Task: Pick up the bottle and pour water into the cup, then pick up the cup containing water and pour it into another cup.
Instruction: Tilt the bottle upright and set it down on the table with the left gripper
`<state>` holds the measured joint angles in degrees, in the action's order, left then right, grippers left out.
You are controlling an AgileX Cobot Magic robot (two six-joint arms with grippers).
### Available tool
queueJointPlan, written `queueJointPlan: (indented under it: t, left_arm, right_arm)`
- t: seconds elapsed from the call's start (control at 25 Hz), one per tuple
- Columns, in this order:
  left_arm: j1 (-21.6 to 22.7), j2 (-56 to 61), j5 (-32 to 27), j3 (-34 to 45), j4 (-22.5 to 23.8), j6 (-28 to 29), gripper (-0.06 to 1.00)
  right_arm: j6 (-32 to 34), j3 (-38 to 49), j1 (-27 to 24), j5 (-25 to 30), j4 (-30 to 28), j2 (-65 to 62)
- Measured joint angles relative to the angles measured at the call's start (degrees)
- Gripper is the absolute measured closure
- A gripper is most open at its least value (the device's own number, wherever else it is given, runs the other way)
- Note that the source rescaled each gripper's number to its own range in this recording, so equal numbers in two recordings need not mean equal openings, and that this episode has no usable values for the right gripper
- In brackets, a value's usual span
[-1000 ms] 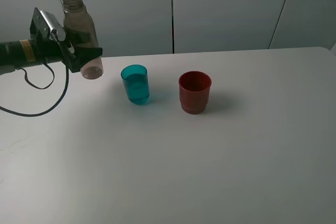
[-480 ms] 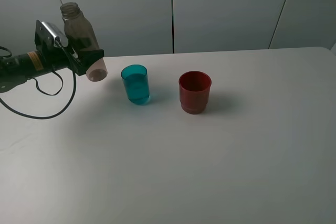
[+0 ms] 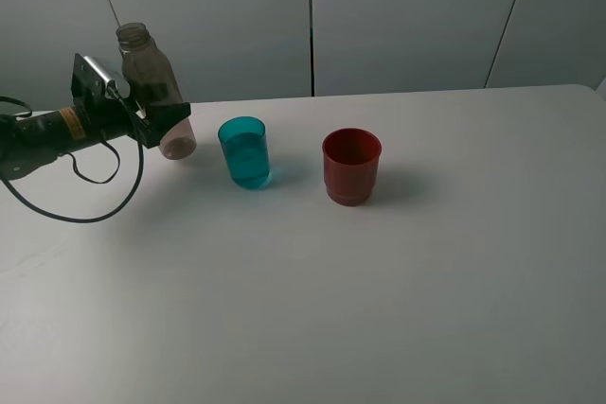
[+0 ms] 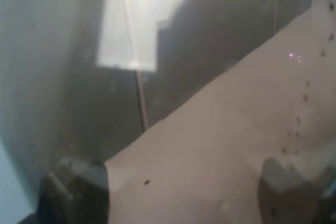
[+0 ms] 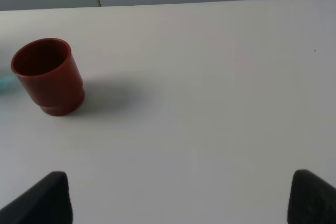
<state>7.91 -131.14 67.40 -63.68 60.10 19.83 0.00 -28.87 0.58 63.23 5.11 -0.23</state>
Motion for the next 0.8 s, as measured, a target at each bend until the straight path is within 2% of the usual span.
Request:
queueJointPlan:
  t: [0.56, 0.8]
  left_arm:
    - [0.00, -1.86, 0.87, -1.07, -0.89, -2.85, 0.94]
    - [0.00, -3.56, 1.09, -1.20, -2.81, -2.99, 0.94]
  right_arm:
    - [0.00, 0.00, 0.00, 0.00, 0.00, 0.00]
    - [0.00, 0.00, 0.00, 0.00, 0.00, 0.00]
